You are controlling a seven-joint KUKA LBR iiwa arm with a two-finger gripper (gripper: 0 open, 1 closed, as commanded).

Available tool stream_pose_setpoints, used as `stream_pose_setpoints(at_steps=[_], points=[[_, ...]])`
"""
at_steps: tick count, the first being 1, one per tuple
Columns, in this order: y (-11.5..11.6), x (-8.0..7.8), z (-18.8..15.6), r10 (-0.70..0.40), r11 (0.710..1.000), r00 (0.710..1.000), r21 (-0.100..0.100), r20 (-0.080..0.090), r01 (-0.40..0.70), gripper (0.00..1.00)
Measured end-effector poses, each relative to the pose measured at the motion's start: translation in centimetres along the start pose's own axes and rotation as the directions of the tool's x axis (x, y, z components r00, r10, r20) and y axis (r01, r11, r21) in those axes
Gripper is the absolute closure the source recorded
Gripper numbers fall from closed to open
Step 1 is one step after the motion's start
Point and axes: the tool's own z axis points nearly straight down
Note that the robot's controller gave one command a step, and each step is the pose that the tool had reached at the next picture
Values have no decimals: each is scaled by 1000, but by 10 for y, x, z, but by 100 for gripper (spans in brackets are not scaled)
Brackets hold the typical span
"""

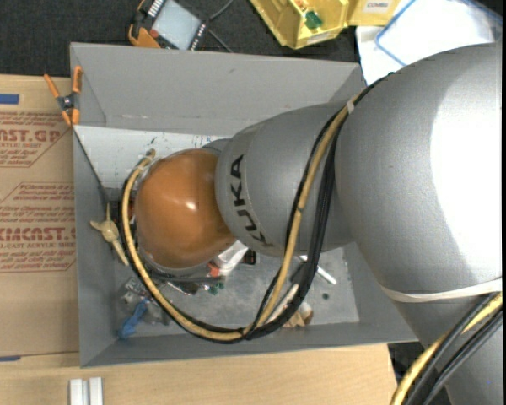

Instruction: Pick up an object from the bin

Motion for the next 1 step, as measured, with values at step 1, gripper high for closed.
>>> stream_pose_setpoints(at_steps=[1], points=[[0,-5,-91,0,1000,1000,8,18,0,100]])
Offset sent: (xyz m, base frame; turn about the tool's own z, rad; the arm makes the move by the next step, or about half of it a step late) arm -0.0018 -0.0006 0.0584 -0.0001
